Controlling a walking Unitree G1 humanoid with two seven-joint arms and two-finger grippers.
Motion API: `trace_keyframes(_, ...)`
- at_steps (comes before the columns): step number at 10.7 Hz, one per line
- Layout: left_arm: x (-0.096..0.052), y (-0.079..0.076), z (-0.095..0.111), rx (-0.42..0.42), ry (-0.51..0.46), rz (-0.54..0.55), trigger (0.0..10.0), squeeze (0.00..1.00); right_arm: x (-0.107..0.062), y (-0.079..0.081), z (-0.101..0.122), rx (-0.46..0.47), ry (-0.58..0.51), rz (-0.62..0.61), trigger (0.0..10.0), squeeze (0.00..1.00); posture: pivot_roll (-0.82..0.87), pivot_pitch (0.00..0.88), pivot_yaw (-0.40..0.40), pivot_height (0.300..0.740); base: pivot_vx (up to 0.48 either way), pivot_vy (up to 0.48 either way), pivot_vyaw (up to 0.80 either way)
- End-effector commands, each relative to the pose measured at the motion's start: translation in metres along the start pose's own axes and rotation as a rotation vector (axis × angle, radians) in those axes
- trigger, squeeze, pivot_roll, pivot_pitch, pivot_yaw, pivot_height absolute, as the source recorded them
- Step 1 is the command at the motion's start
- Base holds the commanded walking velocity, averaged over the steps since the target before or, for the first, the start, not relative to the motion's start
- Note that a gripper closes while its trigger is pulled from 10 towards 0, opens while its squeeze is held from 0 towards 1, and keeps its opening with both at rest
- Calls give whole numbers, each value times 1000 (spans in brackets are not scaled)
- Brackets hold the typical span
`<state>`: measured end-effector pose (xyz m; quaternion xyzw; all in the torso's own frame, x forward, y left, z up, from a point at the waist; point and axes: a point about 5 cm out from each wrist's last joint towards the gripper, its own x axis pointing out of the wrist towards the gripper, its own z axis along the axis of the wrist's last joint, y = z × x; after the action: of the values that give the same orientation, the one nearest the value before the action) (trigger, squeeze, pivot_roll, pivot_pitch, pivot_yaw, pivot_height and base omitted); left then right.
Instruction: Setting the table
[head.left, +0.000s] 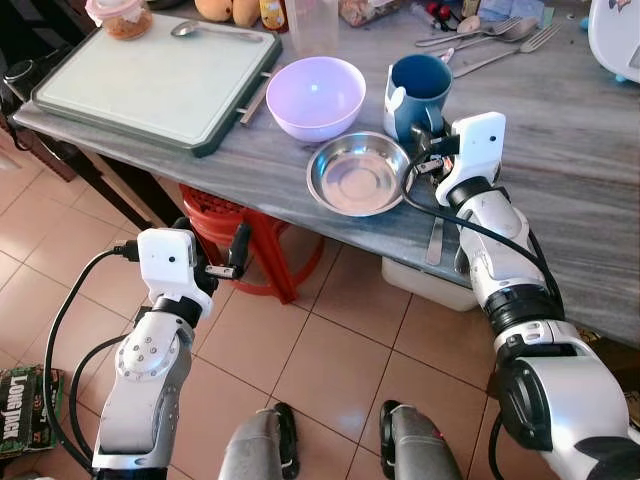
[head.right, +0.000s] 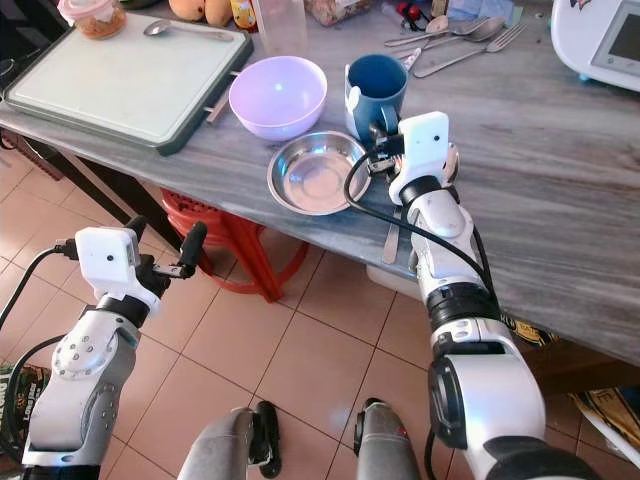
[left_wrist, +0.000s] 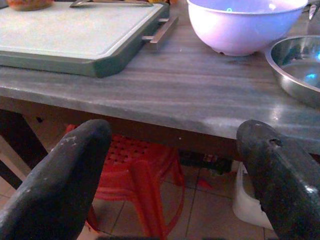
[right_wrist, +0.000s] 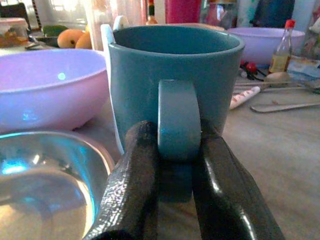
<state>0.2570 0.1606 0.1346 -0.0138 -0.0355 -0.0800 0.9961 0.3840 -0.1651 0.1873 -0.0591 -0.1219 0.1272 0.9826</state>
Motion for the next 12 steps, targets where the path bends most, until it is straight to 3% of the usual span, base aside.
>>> trace_keyframes(1, -3, 5, 0, 10, 6, 16, 10000, 0, 4, 1, 5, -7, -18, 13, 10000, 929, 85, 250, 121, 740, 0, 0, 0)
trace_keyframes(2, -3, 4, 0, 9, 6, 16, 10000, 0, 4, 2, 5, -13, -20, 18, 10000, 1000, 83, 245, 119, 740, 0, 0, 0)
trace_keyframes(8, 6, 1, 0, -5, -11, 28, 10000, 0, 3, -5, 19, -44, -80, 1, 10000, 1000, 61, 217, 98, 740, 0, 0, 0)
trace_keyframes(12, 18, -4, -1, -26, -39, 33, 10000, 0, -14, 0, 25, -31, -147, -31, 10000, 1000, 27, 183, 85, 740, 0, 0, 0)
